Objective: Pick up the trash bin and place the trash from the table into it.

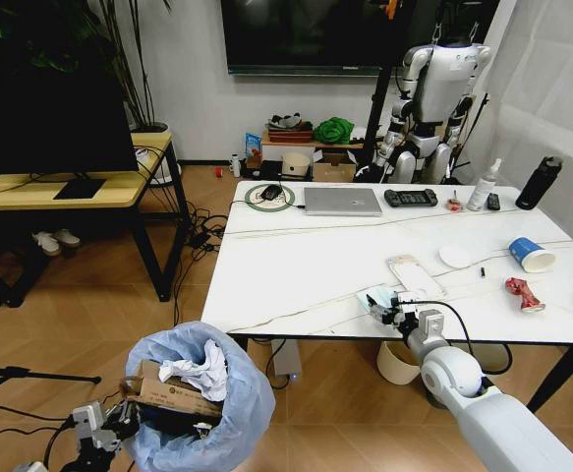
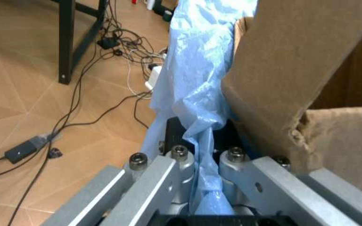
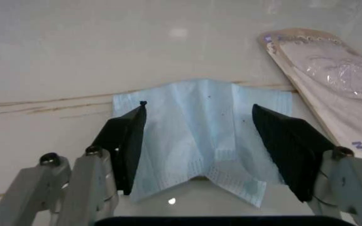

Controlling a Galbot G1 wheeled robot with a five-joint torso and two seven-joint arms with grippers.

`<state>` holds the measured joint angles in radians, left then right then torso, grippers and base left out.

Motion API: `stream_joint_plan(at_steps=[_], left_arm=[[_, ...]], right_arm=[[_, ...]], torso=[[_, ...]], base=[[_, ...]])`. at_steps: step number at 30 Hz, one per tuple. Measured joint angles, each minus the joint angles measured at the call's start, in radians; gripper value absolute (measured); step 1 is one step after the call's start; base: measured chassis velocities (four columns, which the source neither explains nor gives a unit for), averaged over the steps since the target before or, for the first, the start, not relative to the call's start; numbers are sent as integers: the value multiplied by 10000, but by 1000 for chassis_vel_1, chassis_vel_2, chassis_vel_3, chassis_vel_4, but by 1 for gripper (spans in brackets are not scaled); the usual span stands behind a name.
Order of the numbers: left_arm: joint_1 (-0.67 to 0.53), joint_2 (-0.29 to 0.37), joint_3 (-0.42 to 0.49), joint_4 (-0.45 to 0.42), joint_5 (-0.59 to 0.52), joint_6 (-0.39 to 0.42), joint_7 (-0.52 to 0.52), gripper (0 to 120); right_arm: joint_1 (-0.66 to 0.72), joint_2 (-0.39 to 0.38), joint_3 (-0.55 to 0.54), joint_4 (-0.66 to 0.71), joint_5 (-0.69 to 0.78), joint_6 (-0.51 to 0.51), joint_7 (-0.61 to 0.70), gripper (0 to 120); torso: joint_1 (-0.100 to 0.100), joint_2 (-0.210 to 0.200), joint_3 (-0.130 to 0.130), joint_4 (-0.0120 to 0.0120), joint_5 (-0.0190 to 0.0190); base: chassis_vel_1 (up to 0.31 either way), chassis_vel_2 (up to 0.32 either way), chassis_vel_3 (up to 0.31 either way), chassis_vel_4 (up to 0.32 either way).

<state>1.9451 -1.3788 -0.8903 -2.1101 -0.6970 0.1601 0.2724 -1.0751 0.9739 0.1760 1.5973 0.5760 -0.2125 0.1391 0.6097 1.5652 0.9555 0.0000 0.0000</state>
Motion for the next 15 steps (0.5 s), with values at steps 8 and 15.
stream_joint_plan(at_steps=[8, 15], left_arm=[[104, 59, -93, -115, -141, -25, 33, 0], [130, 60, -121, -121, -176, -44, 43, 0]], right_arm=[[-141, -22, -109, -248, -219, 28, -44, 31], [-265, -100, -206, 292, -104, 113, -47, 8]], torso=[[-1, 2, -2, 1, -2], [0, 2, -1, -1, -1]], base=[[0, 0, 0, 0], [0, 0, 0, 0]])
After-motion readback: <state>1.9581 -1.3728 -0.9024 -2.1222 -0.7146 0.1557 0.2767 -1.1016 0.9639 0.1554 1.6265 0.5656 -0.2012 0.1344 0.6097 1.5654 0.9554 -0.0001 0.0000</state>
